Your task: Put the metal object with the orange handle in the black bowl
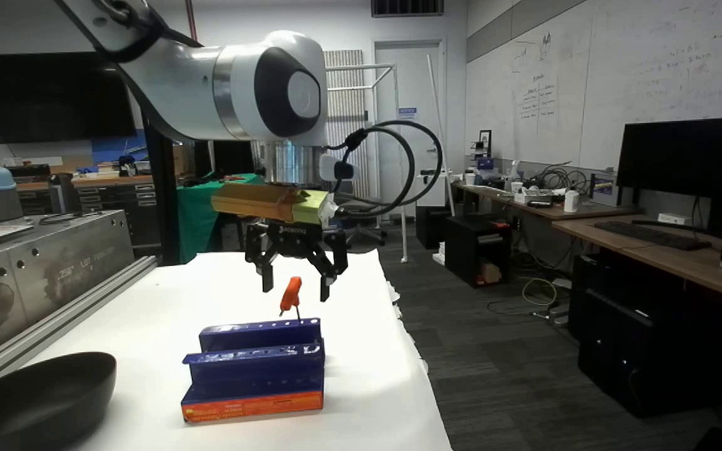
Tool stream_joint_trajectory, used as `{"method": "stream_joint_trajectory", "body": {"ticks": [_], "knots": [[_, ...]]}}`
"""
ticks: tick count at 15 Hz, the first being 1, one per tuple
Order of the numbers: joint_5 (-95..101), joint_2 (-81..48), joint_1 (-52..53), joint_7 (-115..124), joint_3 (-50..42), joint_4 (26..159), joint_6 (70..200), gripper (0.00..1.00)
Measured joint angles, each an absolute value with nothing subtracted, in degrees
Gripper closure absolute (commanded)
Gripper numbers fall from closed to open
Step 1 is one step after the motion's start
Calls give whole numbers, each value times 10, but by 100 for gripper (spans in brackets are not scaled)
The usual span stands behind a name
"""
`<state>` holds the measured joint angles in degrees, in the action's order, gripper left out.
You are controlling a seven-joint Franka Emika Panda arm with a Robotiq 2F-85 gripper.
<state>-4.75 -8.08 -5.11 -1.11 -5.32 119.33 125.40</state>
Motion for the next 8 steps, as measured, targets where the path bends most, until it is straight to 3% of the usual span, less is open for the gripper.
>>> {"method": "stream_joint_trajectory", "body": {"ticks": [2, 8], "knots": [[-55, -98, -51, -12, -50, 1188, 1254, 31], [-64, -114, -51, -12, -44, 1182, 1256, 77]]}}
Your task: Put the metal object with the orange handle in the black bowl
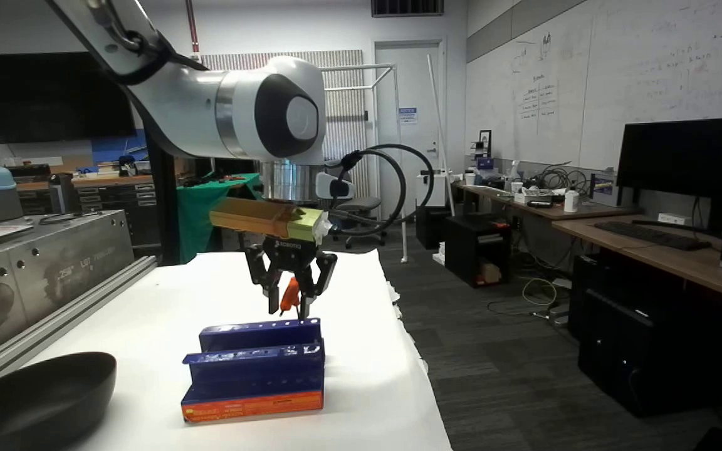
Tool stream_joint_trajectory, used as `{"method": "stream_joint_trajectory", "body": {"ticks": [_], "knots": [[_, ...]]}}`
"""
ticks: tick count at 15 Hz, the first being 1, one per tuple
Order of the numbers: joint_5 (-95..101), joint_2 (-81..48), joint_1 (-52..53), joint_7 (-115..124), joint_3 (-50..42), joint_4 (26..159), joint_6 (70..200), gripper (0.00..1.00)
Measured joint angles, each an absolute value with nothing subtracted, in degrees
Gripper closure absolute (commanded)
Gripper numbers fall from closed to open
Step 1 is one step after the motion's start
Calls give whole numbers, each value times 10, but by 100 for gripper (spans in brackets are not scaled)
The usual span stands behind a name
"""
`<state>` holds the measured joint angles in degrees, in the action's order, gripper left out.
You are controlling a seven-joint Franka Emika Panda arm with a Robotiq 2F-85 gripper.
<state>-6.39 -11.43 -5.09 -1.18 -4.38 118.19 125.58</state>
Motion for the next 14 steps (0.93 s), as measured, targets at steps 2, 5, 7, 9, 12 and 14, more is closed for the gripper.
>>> {"method": "stream_joint_trajectory", "body": {"ticks": [2, 5, 7, 9, 12, 14], "knots": [[-64, -112, -50, -12, -43, 1181, 1261, 93], [-63, -103, -49, -12, -41, 1180, 1267, 95], [-63, -90, -48, -12, -40, 1180, 1267, 95], [-62, -69, -46, -11, -39, 1180, 1267, 95], [-60, -22, -39, -7, -36, 1180, 1264, 94], [-71, 16, -34, -5, -30, 1180, 1244, 95]]}}
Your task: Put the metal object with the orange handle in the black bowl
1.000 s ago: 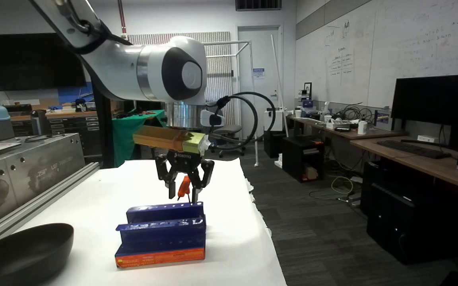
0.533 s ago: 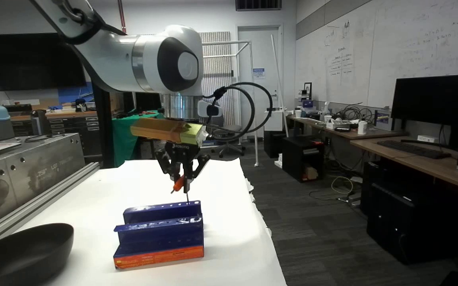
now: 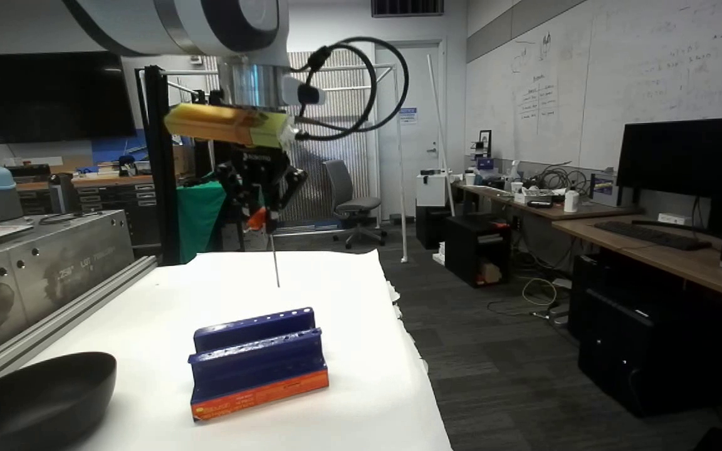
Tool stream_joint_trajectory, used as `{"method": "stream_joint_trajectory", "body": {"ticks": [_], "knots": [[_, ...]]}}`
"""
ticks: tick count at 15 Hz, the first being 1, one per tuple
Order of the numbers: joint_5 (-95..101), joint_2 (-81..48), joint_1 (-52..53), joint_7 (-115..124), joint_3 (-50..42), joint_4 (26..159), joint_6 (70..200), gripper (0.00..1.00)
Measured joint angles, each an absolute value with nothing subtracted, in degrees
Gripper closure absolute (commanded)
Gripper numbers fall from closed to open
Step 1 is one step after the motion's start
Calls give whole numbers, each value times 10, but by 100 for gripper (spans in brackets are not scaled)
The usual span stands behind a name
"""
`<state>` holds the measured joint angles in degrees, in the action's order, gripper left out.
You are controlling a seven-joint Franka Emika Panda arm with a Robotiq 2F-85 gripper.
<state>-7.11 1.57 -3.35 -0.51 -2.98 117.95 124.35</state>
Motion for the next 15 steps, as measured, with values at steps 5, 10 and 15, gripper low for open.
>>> {"method": "stream_joint_trajectory", "body": {"ticks": [5, 10, 15], "knots": [[-185, 71, -17, -15, -25, 1175, 1076, 94], [-286, 45, -12, -48, -25, 1207, 984, 94], [-377, -27, 3, -95, -7, 1242, 961, 94]]}}
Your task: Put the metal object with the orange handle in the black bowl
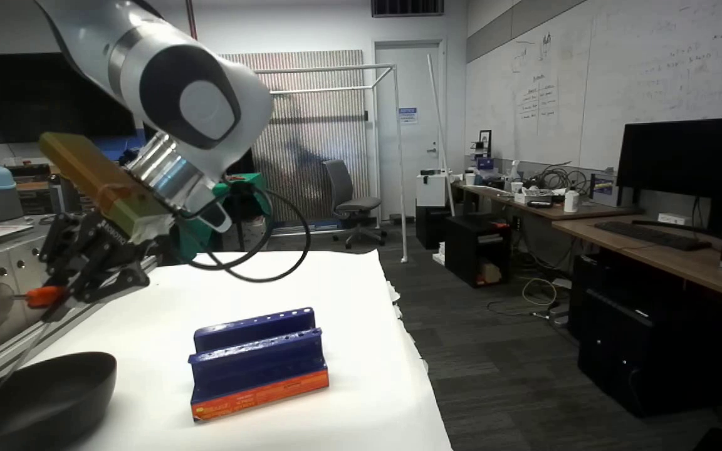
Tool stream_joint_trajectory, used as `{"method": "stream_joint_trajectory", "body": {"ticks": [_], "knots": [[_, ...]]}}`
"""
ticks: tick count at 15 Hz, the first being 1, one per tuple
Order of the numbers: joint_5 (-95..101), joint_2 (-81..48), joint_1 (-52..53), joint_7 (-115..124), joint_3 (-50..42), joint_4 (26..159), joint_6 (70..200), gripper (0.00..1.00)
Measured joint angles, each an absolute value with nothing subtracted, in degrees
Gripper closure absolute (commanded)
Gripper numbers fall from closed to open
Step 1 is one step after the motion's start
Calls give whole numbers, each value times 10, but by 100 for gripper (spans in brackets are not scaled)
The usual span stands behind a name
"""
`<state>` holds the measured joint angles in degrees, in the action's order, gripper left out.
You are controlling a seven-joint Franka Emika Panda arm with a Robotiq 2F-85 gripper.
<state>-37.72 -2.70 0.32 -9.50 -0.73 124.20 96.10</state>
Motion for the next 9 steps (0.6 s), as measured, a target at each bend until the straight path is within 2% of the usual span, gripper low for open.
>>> {"method": "stream_joint_trajectory", "body": {"ticks": [7, 9], "knots": [[-408, -103, 25, -148, 32, 1265, 1071, 90], [-408, -122, 31, -152, 41, 1268, 1106, 53]]}}
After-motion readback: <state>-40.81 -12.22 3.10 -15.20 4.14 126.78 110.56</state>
